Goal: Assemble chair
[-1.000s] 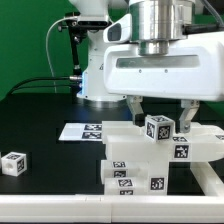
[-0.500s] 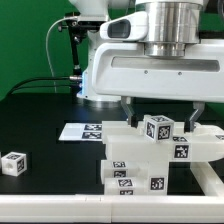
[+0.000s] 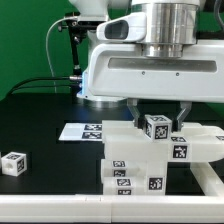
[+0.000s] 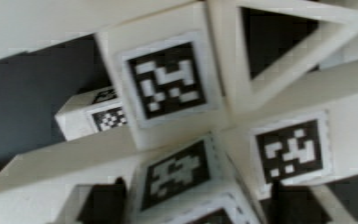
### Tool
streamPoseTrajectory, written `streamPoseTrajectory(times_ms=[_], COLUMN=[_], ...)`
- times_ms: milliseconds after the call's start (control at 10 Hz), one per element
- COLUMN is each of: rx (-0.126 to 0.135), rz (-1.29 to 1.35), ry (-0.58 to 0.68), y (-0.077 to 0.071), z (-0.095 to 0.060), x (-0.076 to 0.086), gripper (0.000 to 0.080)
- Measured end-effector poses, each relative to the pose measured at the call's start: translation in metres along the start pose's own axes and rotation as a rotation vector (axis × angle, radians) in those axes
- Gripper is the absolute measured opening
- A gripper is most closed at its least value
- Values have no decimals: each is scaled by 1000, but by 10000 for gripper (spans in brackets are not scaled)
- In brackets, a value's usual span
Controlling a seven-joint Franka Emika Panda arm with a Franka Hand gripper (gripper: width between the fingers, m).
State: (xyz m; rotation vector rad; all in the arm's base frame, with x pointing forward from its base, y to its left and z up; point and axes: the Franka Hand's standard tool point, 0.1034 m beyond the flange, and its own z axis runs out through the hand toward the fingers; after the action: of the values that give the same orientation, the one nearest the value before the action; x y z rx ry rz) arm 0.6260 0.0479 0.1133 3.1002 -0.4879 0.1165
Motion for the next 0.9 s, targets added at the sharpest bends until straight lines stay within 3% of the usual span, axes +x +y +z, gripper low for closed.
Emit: streamPoseTrajectory(times_ms=[400,600,700,800,900], rx=[1,8,29,78,80], rz=[255,567,746,909,940], ry=[0,1,13,22,20], y=[0,3,4,5,4], z=[0,0,1,1,1], x=[0,3,5,9,8], gripper=[374,374,285,284,284])
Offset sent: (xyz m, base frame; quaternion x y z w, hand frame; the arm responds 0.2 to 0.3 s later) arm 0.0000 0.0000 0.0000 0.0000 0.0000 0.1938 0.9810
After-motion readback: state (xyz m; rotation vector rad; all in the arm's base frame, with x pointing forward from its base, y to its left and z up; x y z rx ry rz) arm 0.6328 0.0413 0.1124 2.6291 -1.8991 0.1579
